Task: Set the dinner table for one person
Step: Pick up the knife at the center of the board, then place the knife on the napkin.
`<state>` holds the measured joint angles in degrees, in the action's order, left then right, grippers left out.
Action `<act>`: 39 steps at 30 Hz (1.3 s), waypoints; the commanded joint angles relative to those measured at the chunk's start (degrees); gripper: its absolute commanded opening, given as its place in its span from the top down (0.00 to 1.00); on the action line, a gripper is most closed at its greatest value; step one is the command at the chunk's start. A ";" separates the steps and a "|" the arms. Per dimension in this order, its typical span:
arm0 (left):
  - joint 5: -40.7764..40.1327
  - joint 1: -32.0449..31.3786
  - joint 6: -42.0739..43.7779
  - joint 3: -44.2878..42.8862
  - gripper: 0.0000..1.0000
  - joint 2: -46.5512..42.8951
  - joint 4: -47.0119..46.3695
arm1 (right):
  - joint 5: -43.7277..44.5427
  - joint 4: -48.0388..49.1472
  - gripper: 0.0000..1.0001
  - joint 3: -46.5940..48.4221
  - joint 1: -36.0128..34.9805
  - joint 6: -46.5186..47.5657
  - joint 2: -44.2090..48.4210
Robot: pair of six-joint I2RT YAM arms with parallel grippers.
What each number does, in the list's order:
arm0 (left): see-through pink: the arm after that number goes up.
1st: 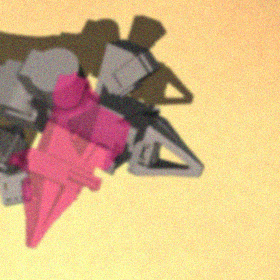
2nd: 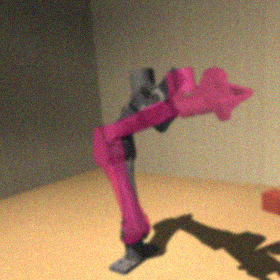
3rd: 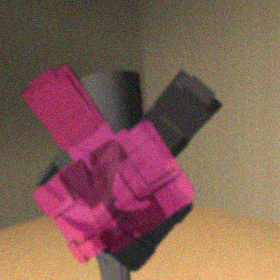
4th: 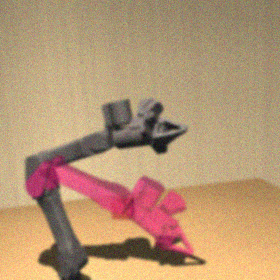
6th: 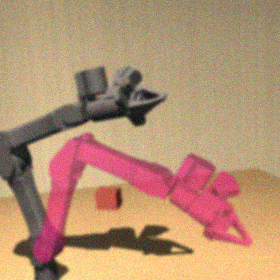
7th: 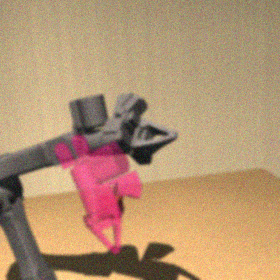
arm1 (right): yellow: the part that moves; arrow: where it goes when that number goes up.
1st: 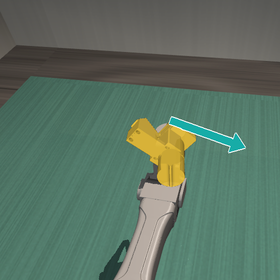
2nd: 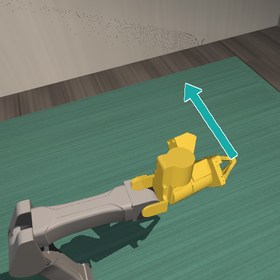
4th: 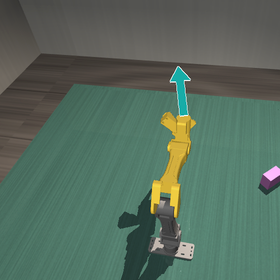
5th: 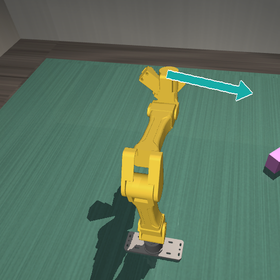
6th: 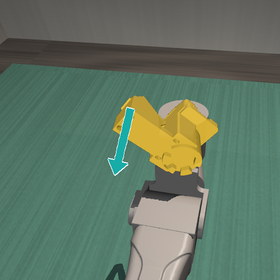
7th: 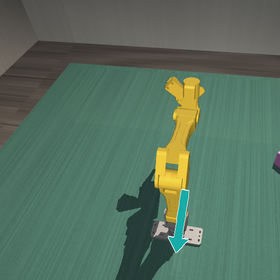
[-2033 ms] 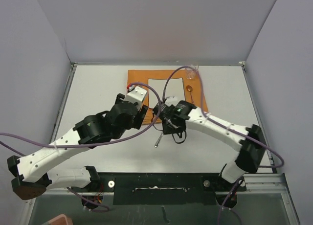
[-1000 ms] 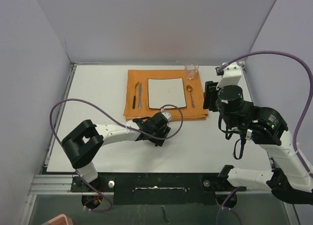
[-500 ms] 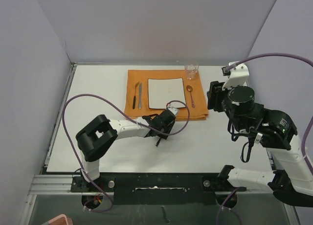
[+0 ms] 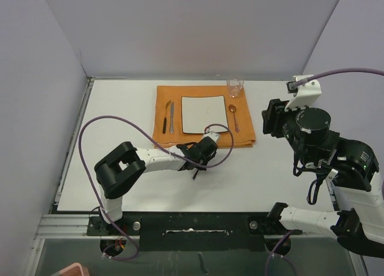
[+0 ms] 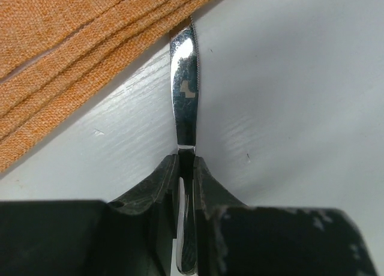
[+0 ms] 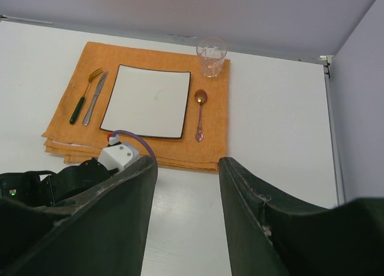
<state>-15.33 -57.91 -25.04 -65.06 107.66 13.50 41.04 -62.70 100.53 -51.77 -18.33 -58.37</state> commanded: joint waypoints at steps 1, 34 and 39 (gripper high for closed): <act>-0.77 -2.51 -0.74 -1.18 1.00 -2.18 4.83 | 1.61 2.05 0.53 0.82 0.00 1.31 -0.04; -3.92 2.72 2.14 -40.21 1.00 10.64 3.37 | 0.92 13.89 0.51 6.69 -0.09 10.33 1.00; -2.32 3.14 0.61 -50.55 1.00 18.77 6.00 | 0.46 13.55 0.51 6.48 -0.09 10.22 1.60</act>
<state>-19.49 -54.96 -22.37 -106.15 121.36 20.62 42.28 -52.05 105.16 -51.79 -8.99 -57.69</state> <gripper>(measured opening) 0.092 0.491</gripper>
